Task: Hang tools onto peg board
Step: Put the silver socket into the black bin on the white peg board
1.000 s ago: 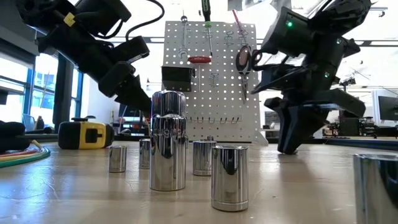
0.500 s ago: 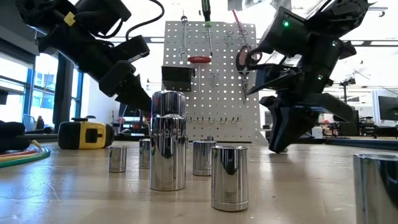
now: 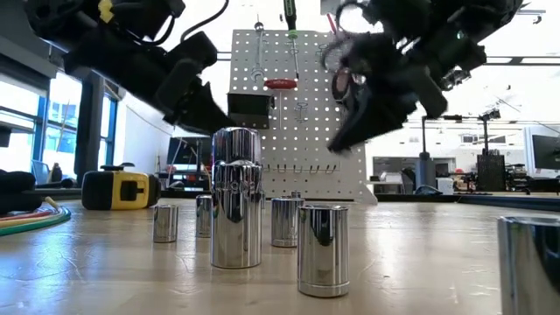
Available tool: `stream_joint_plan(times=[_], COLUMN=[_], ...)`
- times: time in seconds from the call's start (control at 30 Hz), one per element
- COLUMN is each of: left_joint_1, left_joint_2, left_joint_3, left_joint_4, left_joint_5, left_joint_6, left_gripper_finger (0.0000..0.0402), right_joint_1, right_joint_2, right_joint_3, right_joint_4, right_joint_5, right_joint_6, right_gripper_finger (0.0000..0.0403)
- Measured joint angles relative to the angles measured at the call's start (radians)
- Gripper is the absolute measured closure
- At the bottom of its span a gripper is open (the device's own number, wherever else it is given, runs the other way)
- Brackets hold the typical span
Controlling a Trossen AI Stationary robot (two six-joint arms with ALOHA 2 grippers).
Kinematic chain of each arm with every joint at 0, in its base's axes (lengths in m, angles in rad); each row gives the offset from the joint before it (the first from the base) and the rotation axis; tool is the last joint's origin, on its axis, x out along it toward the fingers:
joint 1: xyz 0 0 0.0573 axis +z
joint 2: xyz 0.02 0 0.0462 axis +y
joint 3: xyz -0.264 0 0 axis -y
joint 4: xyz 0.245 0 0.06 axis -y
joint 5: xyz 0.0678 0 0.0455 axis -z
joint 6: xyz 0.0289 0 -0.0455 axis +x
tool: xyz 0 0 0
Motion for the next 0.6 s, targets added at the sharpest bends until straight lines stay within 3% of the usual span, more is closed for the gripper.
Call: stream_joint_plan(times=[0.37,0.6], left_joint_1=[0.001,0.013], left_joint_2=[0.141,0.228], left_joint_3=[0.002,0.084], left_joint_4=[0.456,0.523], left_joint_5=[0.022,0.1], left_joint_6=[0.068,0.079], left_gripper_finger=[0.0236,0.0236], right_joint_1=[-0.005,-0.027], right_joint_2=[-0.1,-0.104], right_joint_3=[0.002,0.002], right_joint_4=[0.271,0.381], right_joint_5=[-0.02,-0.071], right_joint_6=[-0.017,-0.008], right_gripper_finger=[0.0367,0.0367])
